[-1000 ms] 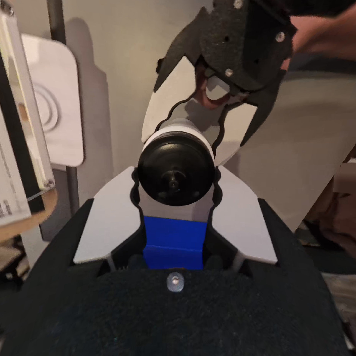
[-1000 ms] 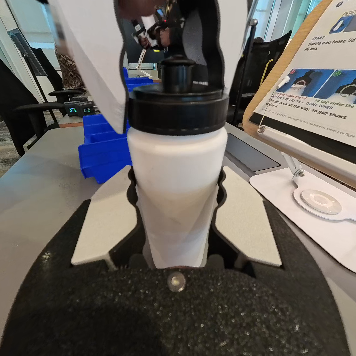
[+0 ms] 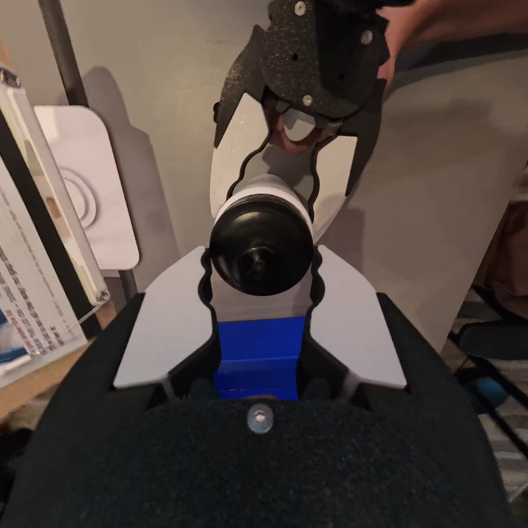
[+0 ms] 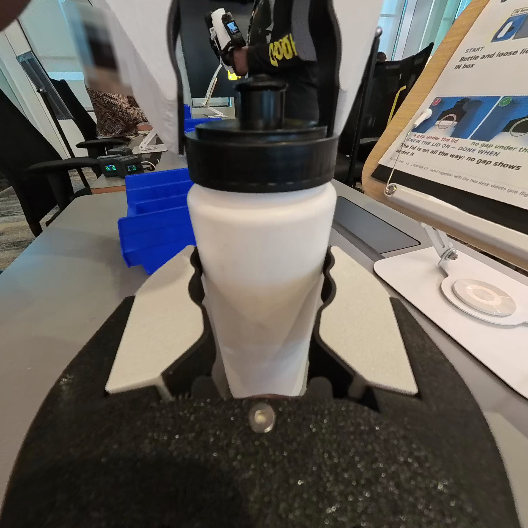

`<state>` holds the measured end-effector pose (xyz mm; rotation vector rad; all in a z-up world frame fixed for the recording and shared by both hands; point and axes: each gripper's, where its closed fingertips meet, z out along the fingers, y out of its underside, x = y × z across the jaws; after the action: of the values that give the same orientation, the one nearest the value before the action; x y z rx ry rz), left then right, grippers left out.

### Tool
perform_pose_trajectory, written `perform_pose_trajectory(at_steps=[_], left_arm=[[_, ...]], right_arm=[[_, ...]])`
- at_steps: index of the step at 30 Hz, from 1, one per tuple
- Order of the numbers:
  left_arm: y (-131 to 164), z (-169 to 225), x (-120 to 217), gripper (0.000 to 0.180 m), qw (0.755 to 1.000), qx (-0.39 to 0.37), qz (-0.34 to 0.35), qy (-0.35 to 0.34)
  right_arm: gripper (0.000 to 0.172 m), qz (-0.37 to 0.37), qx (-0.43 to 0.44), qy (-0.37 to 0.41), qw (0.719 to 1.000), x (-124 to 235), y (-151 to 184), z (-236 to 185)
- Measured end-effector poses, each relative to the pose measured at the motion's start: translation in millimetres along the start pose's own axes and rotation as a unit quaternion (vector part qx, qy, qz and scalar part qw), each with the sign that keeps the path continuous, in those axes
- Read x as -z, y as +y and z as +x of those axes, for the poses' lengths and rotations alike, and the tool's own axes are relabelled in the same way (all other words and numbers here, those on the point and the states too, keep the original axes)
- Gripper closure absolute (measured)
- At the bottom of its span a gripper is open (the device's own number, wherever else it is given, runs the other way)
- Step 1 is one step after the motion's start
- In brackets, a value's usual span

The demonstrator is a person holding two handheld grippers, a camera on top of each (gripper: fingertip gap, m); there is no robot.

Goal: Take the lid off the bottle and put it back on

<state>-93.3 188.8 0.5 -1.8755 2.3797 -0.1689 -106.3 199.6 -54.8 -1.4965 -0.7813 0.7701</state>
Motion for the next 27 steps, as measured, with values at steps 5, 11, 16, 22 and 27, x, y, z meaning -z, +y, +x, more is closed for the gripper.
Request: perform_pose_trajectory(at_steps=[5, 11, 16, 22, 27], left_arm=[[0, 2, 0, 0.114, 0.978, 0.201, -0.003, -0.054], [4, 4, 2, 0.114, 0.954, 0.293, -0.002, -0.061], [19, 9, 18, 0.104, 0.994, 0.092, -0.023, -0.058], [16, 13, 6, 0.104, 0.998, -0.040, -0.038, 0.002], [-4, 4, 5, 0.110, 0.997, -0.071, 0.020, 0.021]], right_arm=[[0.090, -0.004, 0.003, -0.001, 1.000, 0, 0, -2], [0.090, 0.001, -0.007, -0.010, 1.000, -1, 1, -3], [0.090, 0.005, -0.012, -0.014, 1.000, -3, 1, -4], [0.090, 0.004, -0.012, -0.017, 1.000, -2, 1, -4], [0.090, 0.004, -0.013, -0.017, 1.000, -3, 1, -4]])
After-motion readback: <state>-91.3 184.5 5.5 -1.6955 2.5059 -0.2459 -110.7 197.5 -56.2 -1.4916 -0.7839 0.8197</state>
